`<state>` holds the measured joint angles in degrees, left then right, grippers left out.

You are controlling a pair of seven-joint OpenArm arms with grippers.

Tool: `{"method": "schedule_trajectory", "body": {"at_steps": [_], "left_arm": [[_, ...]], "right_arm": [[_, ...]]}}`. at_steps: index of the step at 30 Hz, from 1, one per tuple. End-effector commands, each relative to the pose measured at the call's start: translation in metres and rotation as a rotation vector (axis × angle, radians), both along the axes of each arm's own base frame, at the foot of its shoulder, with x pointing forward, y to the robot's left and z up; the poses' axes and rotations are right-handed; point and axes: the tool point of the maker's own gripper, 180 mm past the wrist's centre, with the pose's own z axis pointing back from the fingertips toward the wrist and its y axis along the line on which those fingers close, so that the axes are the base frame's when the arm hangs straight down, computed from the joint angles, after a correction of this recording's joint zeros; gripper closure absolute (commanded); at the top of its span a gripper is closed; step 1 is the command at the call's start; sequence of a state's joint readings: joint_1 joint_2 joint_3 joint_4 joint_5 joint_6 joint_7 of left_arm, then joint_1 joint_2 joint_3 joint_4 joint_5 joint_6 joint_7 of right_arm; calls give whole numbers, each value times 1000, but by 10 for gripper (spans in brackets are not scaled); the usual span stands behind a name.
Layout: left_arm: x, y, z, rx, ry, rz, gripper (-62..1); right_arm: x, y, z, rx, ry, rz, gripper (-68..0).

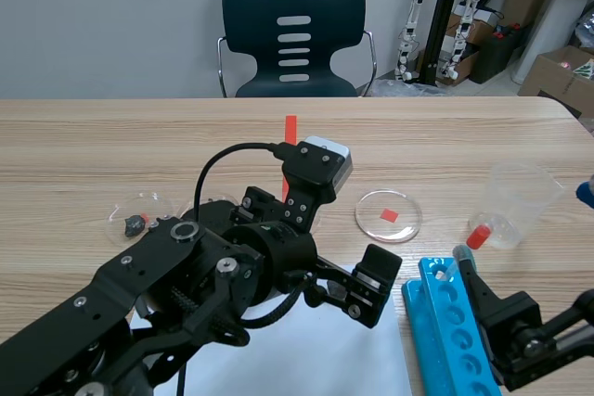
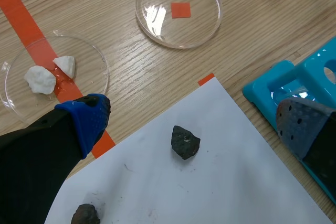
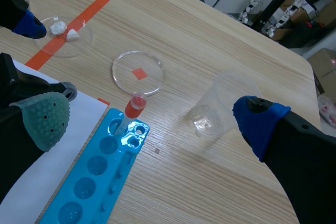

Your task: Return to the home posture

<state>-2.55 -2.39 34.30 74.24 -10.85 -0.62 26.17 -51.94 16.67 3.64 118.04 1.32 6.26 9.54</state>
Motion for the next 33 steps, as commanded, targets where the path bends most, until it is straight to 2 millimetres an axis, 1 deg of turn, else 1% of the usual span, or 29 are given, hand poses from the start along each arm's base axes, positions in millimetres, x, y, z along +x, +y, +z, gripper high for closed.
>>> {"method": "schedule_trajectory", "body": {"at_steps": [1, 19, 27, 33], "left_arm": [[3, -3, 6, -15, -17, 0, -623], [3, -3, 6, -16, -19, 0, -623], [10, -6, 23, -67, -88, 8, -623], [14, 3, 41, -80, -162, 4, -623]], "right_arm": [[5, 1, 11, 8, -40, 0, -679], [5, 1, 11, 8, -40, 0, -679], [5, 1, 11, 8, -39, 0, -679], [5, 1, 11, 8, -39, 0, -679]]}}
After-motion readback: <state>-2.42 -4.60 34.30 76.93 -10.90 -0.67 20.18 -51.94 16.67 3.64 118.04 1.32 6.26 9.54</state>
